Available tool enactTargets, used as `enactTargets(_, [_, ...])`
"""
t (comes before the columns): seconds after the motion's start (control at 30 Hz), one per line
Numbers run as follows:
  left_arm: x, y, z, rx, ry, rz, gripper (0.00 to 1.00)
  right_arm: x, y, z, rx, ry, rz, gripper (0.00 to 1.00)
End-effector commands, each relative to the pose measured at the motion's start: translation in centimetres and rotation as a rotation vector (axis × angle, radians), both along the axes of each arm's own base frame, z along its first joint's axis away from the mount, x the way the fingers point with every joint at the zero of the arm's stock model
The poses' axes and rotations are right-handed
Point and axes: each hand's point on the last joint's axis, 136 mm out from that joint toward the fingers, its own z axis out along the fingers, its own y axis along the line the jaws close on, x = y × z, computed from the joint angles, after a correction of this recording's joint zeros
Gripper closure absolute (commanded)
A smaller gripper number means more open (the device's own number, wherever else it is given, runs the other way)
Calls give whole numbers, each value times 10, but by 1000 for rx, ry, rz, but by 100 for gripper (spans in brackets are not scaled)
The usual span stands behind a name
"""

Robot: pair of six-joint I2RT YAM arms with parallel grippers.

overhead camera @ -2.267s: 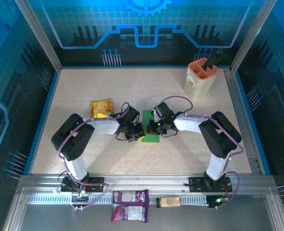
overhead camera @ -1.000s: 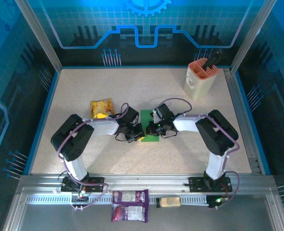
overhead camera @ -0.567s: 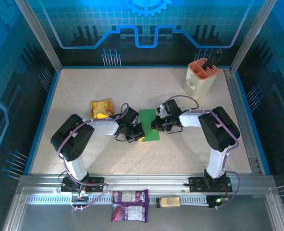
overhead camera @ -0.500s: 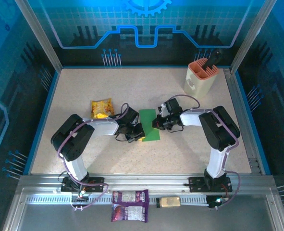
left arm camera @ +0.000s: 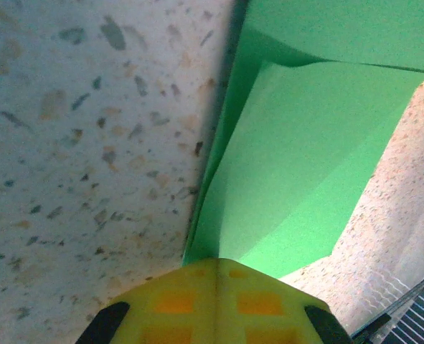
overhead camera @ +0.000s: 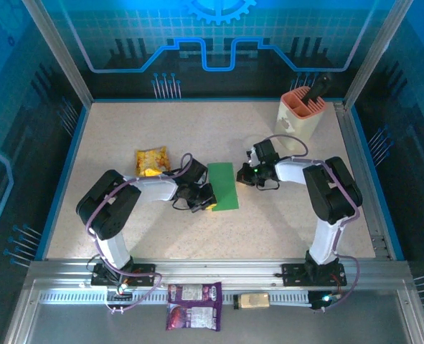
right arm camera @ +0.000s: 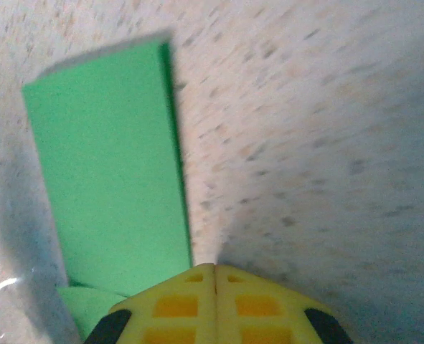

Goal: Fold a paper plane with a square sheet of paper (pick it up from the middle)

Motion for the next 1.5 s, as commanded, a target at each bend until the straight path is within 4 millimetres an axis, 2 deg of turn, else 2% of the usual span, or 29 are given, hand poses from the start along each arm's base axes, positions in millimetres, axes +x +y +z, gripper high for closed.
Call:
enactTargets(0.0, [-10,4,7,55,46,-74,100,3,-15,31,-39,-86,-22,98])
enactTargets(0.07, [2,-2,29,43,-14,-103,97,-6,-16,47,-41,-113,-4,94])
enactTargets(0.17, [19,-10,58,-7,-101,-109,87,-22,-17,59,-23,-112,13,89])
enactTargets(0.23, [29,-12,69,-37,-144,-91,82,-34,-12,60,16,-85,27,85])
enactTargets(0.3, [36,-12,70,-57,-169,-76,78,-44,-7,57,46,-47,26,79])
enactTargets(0.43, [50,-7,59,-85,-169,-27,74,-59,8,50,102,9,15,64])
enactTargets(0.6, [65,-4,48,-98,-178,2,74,-65,28,41,128,58,15,56])
enactTargets(0.9, [72,-8,25,-125,-149,33,75,-65,35,19,124,137,-56,55])
enactTargets(1.17, [63,15,-5,-38,-95,71,76,-61,40,15,124,155,-67,57])
enactTargets(1.3, [57,20,-18,-27,-63,83,76,-60,43,17,126,154,-71,64])
enactTargets(1.47, [56,24,-23,-10,-52,90,76,-59,43,13,115,163,-93,69])
